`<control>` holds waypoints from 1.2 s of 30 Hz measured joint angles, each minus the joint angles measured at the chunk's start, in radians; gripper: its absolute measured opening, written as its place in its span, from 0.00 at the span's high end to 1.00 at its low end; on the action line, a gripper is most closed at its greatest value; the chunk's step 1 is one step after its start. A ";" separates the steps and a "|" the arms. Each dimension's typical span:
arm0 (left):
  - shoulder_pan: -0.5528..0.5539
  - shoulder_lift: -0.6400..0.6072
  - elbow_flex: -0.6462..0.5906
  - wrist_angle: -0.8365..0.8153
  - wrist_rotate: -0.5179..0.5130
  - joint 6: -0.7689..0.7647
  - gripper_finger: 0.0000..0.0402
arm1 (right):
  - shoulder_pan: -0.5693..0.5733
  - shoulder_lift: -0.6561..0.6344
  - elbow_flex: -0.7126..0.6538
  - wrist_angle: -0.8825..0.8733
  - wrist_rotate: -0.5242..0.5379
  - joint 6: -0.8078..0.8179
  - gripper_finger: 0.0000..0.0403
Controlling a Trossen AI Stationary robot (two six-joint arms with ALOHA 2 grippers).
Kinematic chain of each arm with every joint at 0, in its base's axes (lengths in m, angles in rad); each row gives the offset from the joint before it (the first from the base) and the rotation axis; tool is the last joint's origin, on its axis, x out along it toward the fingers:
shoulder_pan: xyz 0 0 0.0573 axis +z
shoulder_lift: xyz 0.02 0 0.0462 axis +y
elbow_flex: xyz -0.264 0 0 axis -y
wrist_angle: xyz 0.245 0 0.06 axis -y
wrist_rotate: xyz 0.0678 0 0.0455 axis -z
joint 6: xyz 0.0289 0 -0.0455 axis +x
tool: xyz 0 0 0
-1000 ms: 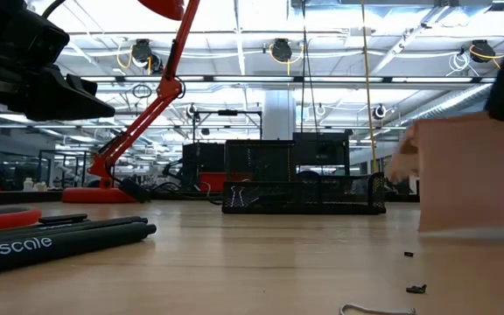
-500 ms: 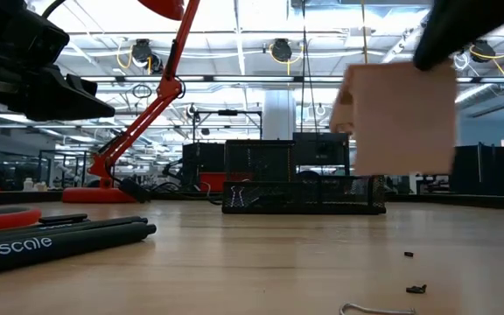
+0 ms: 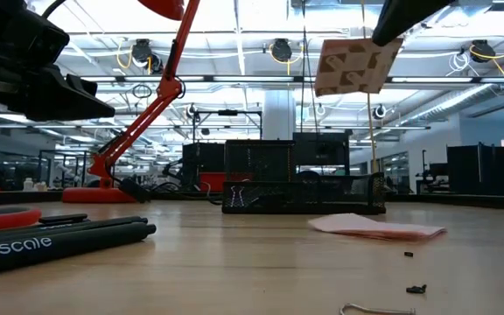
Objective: Pick and place office supplies into organizer
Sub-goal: Put the pink sticky notes into the black desk organizer
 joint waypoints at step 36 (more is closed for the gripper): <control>0.000 0.000 0.000 -0.016 0.000 0.014 0.99 | -0.271 -0.137 -0.554 0.682 0.024 -0.533 1.00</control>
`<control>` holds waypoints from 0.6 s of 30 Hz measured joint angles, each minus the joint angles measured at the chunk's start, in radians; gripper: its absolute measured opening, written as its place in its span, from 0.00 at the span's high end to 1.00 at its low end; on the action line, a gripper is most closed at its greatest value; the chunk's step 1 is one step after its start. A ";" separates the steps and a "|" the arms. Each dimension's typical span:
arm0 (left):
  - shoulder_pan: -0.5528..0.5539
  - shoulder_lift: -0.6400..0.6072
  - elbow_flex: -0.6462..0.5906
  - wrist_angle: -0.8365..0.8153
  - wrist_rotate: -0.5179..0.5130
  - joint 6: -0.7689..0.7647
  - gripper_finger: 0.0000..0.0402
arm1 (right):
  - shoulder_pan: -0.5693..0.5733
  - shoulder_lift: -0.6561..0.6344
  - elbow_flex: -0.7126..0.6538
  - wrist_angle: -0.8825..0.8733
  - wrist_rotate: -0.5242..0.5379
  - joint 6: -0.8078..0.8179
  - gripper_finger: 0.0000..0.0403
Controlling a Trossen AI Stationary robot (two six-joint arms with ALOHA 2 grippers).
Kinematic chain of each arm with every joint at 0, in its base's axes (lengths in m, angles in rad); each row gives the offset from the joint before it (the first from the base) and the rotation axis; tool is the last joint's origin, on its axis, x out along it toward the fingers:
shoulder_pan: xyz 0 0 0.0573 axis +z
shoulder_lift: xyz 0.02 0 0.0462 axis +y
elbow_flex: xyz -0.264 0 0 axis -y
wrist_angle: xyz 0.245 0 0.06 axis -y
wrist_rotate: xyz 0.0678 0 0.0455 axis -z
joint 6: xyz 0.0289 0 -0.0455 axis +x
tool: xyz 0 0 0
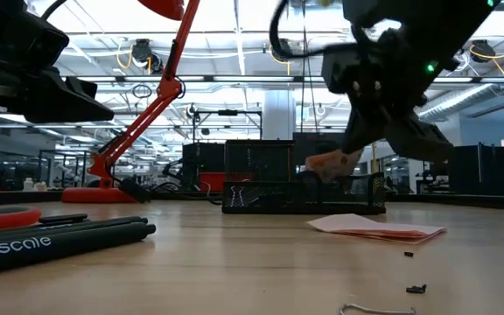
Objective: Pick and place office supplies into organizer
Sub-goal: Put the pink sticky notes into the black desk organizer
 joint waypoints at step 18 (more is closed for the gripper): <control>0.000 0.000 0.000 0.000 -0.003 0.004 0.99 | -0.067 -0.125 -0.224 0.343 -0.059 -0.087 1.00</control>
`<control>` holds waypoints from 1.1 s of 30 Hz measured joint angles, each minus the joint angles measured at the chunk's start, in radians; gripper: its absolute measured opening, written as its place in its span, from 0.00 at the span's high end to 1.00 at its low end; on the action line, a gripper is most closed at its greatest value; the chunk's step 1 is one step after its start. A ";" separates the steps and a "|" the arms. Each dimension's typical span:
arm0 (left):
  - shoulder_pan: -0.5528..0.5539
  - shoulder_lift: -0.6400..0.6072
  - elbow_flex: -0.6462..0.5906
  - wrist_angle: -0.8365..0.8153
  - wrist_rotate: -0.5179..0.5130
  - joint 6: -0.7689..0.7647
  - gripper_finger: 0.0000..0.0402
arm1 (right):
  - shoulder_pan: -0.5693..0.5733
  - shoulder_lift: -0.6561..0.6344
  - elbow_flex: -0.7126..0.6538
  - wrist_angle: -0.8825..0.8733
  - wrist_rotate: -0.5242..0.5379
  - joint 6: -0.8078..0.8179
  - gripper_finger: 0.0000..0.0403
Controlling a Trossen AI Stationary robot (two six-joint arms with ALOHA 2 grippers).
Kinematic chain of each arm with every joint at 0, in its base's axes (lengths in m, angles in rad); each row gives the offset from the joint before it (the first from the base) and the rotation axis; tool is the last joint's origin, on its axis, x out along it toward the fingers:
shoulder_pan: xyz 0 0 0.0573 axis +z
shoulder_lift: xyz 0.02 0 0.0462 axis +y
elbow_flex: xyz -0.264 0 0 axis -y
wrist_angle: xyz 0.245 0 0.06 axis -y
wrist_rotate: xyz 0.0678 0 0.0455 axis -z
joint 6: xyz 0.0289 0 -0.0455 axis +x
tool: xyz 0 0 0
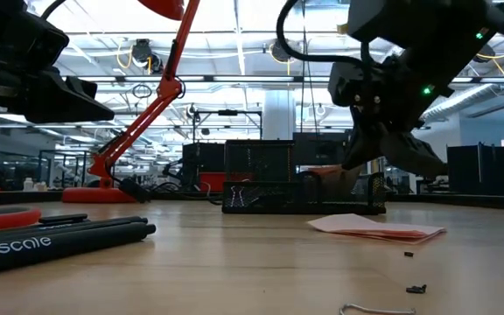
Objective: Pick and place office supplies into organizer
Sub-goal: Put the pink sticky notes into the black desk organizer
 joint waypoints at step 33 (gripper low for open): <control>0.000 0.000 0.000 -0.001 -0.002 0.007 0.99 | 0.004 -0.063 0.019 0.032 -0.125 -0.011 0.69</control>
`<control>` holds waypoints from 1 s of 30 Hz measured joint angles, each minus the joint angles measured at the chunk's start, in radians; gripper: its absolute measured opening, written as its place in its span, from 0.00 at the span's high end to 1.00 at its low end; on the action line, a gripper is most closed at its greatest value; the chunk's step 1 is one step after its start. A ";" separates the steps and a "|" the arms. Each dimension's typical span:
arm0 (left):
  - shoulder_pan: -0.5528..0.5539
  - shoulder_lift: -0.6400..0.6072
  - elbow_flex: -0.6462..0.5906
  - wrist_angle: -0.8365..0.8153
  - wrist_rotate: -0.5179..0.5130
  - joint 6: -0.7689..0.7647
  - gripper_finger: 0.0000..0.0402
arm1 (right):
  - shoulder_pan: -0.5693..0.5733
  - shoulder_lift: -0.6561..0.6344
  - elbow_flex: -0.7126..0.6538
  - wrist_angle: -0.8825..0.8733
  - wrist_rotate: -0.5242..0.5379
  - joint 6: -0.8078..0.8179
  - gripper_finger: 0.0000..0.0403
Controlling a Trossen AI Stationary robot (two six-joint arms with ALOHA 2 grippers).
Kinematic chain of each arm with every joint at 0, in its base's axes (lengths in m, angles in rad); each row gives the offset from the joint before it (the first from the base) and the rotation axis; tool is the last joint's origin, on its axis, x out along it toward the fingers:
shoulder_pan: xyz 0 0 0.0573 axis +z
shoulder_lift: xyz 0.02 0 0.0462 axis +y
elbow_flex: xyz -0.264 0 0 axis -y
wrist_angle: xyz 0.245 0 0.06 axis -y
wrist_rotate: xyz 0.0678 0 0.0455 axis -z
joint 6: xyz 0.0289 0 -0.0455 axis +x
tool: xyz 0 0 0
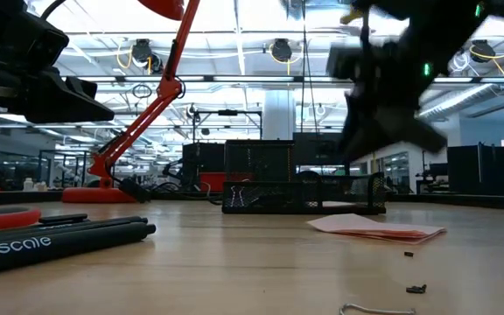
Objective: Pick and place office supplies into organizer
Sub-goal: Put the pink sticky notes into the black desk organizer
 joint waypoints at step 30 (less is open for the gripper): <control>0.000 0.000 0.000 -0.002 0.001 0.017 0.99 | -0.154 0.050 0.067 0.158 -0.964 -0.163 0.69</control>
